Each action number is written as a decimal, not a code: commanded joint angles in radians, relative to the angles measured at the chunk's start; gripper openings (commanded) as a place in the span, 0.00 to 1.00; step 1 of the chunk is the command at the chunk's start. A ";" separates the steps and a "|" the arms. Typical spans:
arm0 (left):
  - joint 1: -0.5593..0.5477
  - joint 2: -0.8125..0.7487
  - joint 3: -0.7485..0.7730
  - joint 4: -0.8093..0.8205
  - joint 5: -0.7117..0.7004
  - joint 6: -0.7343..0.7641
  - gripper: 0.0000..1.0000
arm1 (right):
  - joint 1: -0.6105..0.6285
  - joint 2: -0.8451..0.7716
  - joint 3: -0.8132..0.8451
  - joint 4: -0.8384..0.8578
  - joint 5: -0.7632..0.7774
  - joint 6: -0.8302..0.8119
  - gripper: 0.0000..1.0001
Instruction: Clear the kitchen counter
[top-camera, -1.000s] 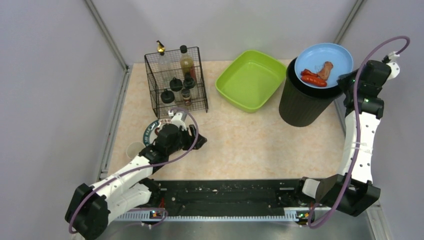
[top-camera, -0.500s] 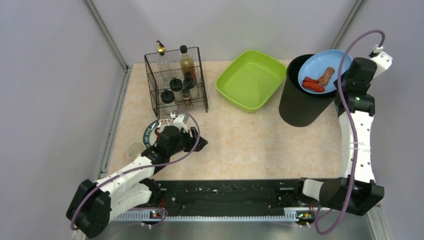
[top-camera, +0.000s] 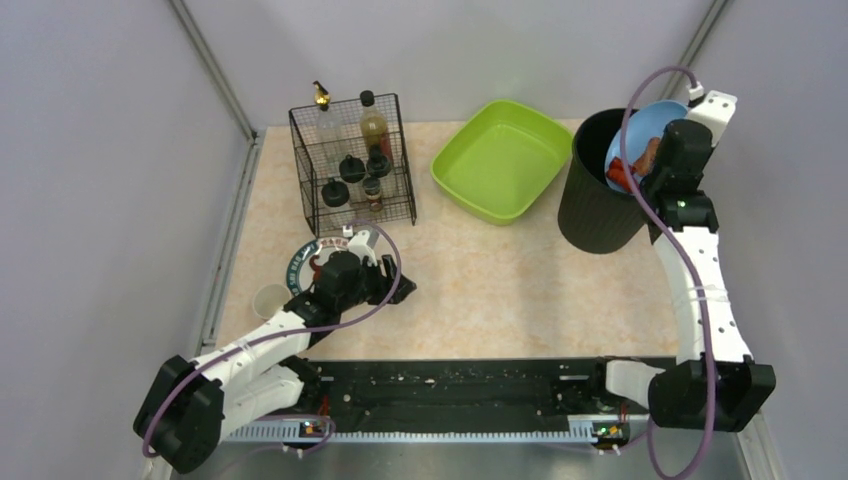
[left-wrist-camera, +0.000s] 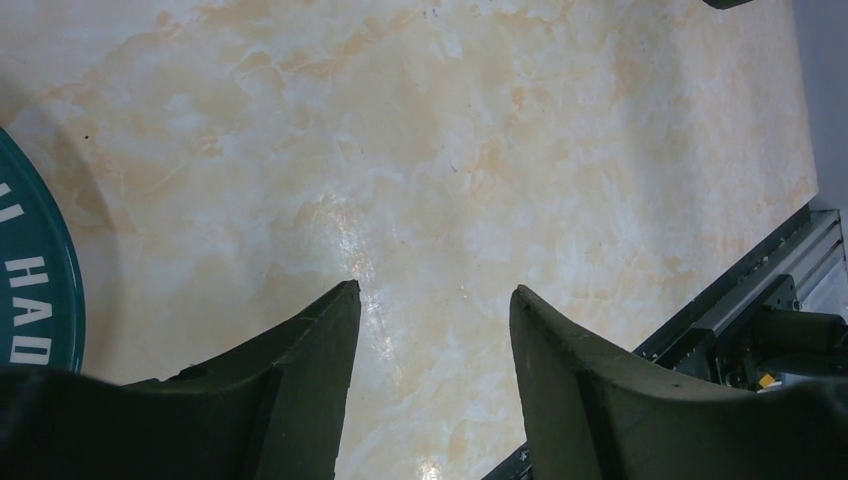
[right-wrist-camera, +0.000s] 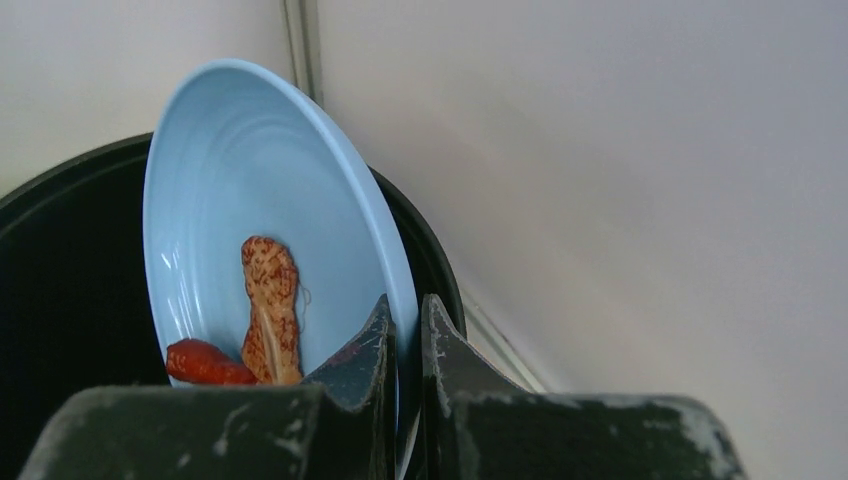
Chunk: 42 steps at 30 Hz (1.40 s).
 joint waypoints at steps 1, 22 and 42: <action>0.003 -0.018 -0.006 0.037 -0.021 0.005 0.62 | 0.059 -0.067 -0.044 0.274 0.105 -0.213 0.00; 0.004 -0.012 -0.005 0.028 -0.046 0.003 0.61 | 0.217 -0.067 -0.216 0.771 0.155 -0.855 0.00; 0.004 -0.031 -0.005 0.010 -0.069 0.009 0.61 | 0.344 -0.102 -0.061 0.814 0.143 -0.881 0.00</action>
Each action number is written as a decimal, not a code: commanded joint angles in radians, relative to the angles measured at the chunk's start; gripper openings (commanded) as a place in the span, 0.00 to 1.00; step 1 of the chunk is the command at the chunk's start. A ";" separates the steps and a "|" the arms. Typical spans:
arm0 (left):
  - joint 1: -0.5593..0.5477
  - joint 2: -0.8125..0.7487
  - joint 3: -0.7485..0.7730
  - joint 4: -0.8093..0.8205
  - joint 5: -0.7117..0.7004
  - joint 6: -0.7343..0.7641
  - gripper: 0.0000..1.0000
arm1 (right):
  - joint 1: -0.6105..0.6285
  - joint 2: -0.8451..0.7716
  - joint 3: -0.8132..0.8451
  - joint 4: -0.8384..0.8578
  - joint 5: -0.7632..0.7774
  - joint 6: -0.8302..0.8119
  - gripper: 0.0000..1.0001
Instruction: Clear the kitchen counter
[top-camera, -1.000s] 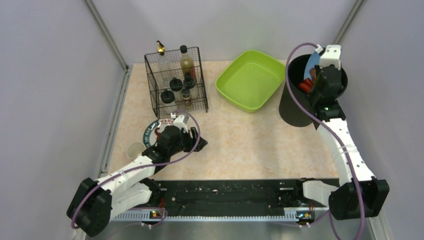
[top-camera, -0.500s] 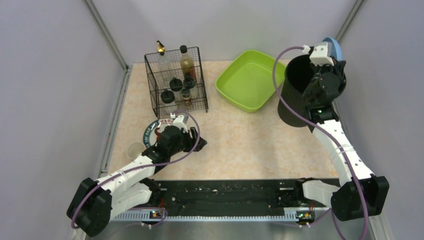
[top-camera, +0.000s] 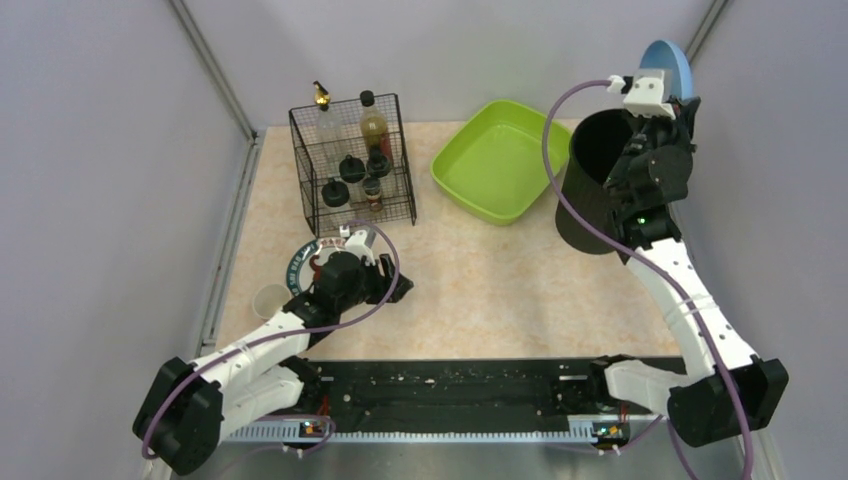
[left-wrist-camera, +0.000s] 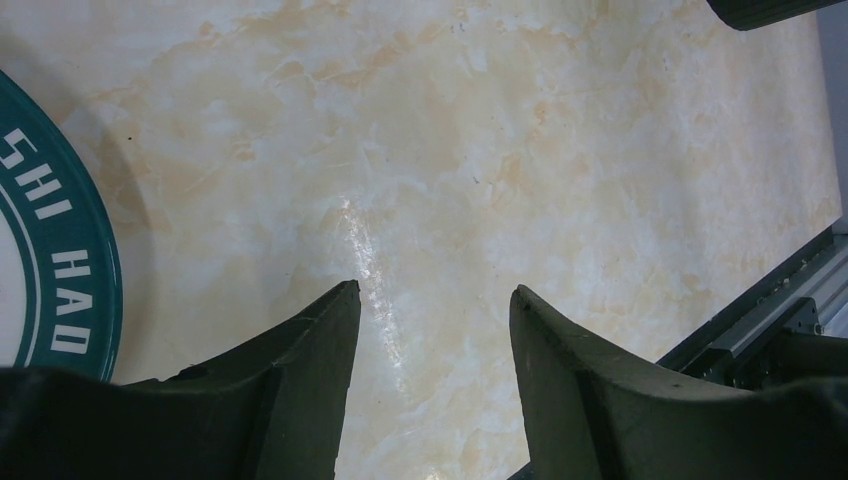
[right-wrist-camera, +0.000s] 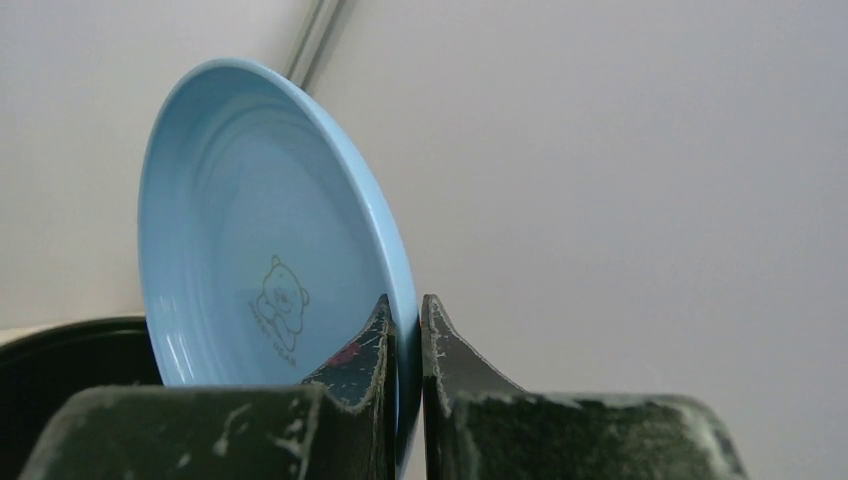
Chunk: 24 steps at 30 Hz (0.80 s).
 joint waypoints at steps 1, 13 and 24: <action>0.004 -0.023 -0.003 0.021 -0.018 0.009 0.61 | 0.032 -0.062 0.118 -0.119 -0.067 0.187 0.00; 0.005 -0.033 -0.007 0.026 -0.019 0.019 0.62 | 0.055 -0.025 0.352 -0.566 -0.377 0.744 0.00; 0.004 -0.038 -0.006 0.016 -0.035 0.029 0.62 | 0.064 0.188 0.556 -0.823 -0.579 1.143 0.00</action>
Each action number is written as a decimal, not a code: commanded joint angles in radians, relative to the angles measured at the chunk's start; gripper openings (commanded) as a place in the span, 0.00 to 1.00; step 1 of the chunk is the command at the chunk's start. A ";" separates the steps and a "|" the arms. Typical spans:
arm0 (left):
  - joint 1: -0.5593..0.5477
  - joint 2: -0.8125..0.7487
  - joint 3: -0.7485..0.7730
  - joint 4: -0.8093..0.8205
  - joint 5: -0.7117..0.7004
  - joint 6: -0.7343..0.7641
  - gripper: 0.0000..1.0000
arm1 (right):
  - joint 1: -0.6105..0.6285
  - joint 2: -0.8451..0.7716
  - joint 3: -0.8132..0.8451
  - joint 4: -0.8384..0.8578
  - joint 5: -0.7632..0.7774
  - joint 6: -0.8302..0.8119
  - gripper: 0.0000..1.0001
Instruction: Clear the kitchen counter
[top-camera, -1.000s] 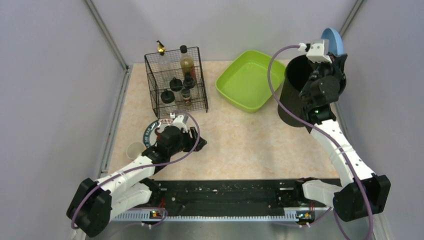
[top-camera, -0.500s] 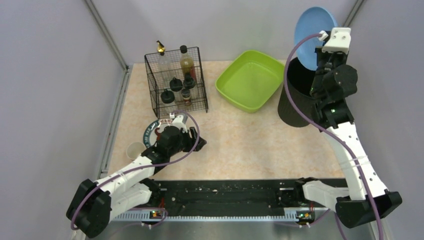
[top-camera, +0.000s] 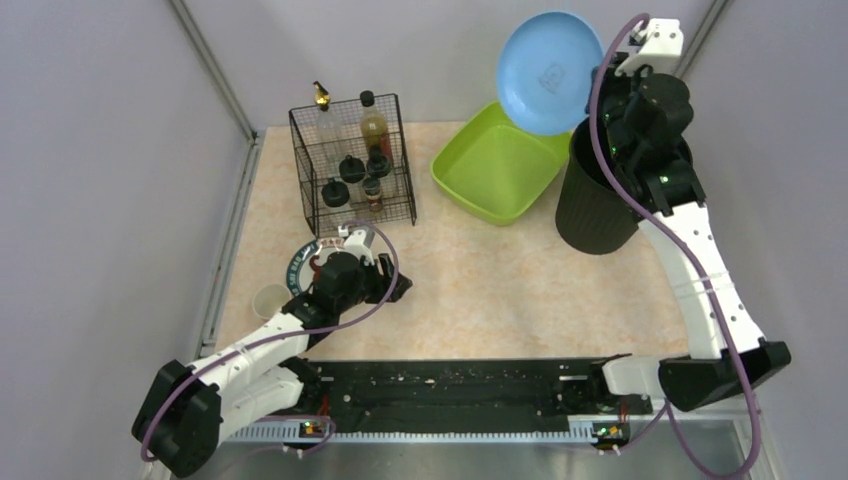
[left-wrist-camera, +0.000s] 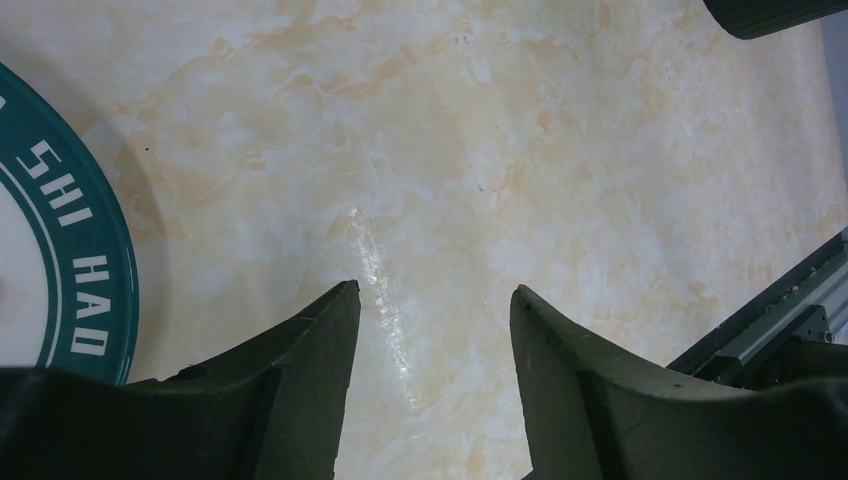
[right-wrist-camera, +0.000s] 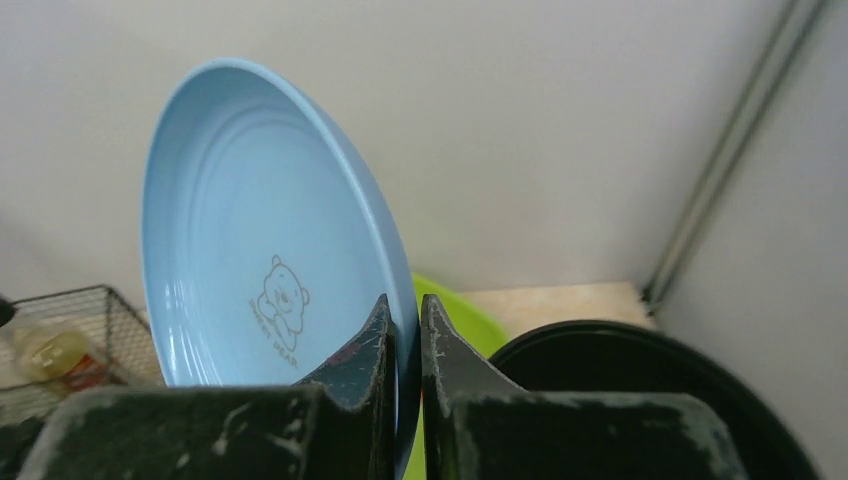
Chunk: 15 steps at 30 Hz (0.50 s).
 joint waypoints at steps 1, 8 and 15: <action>0.005 -0.023 -0.006 0.016 -0.020 0.017 0.62 | 0.017 0.077 0.057 -0.069 -0.147 0.236 0.00; 0.005 -0.024 -0.005 0.012 -0.024 0.018 0.62 | 0.047 0.197 0.055 -0.069 -0.195 0.417 0.00; 0.004 -0.031 -0.005 0.008 -0.019 0.018 0.62 | 0.120 0.299 0.028 -0.027 -0.078 0.462 0.00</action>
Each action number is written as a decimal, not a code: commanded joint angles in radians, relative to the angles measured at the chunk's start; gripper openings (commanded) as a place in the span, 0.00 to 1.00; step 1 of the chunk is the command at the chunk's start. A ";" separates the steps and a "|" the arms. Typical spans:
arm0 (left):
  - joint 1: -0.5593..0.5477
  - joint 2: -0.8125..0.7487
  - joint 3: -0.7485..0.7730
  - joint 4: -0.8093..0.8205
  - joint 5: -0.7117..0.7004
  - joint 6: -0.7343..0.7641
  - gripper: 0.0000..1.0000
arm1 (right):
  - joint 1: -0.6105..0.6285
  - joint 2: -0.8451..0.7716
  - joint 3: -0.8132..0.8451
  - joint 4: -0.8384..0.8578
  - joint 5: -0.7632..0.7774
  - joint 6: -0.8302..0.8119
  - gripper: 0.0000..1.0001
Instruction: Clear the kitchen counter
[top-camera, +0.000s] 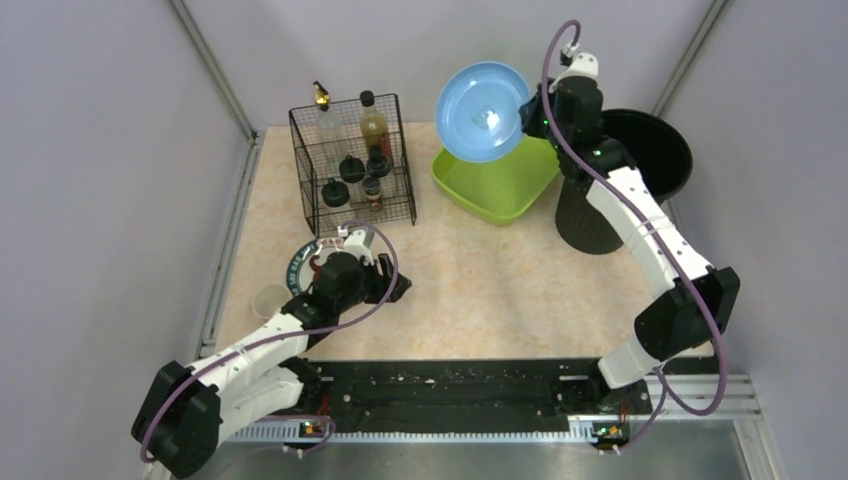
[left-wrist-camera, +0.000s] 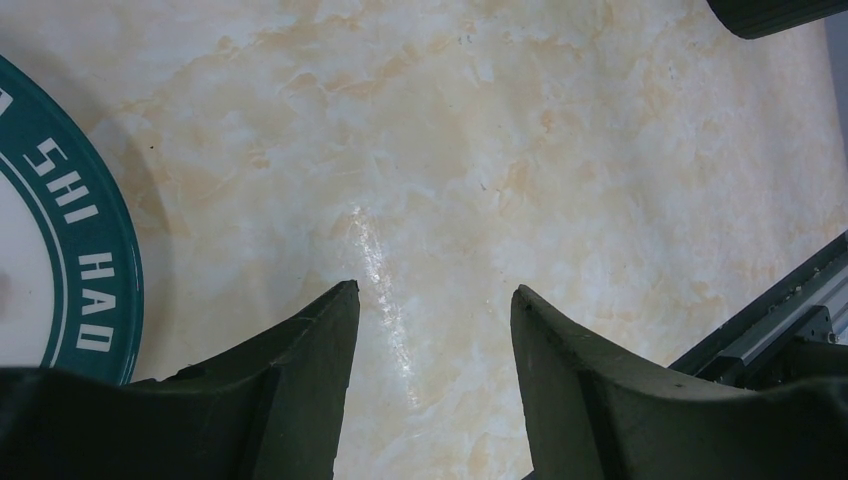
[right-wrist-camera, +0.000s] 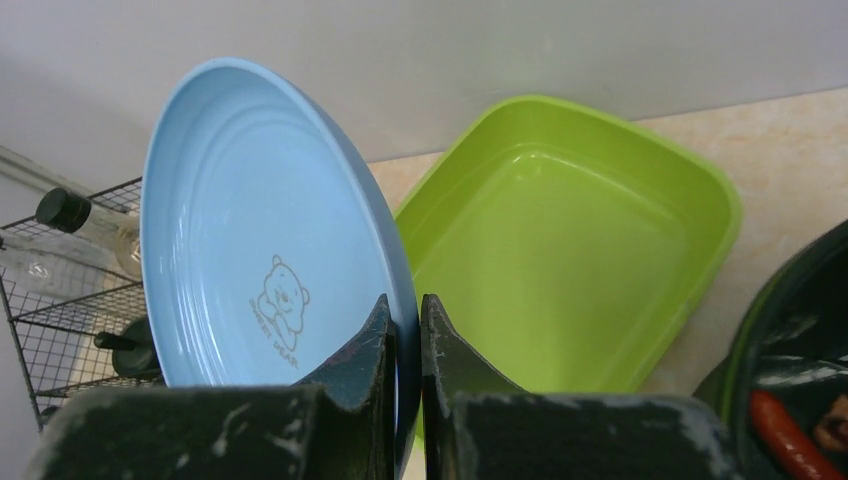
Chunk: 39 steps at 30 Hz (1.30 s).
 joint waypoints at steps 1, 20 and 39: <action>0.004 -0.033 -0.005 0.013 -0.011 0.015 0.62 | 0.062 0.045 0.028 0.078 0.086 0.071 0.00; 0.003 -0.041 -0.011 0.017 0.002 0.006 0.62 | 0.117 0.308 0.084 0.086 0.419 -0.099 0.00; 0.004 -0.017 -0.008 0.022 -0.004 0.009 0.62 | 0.147 0.339 -0.138 0.198 0.330 -0.262 0.00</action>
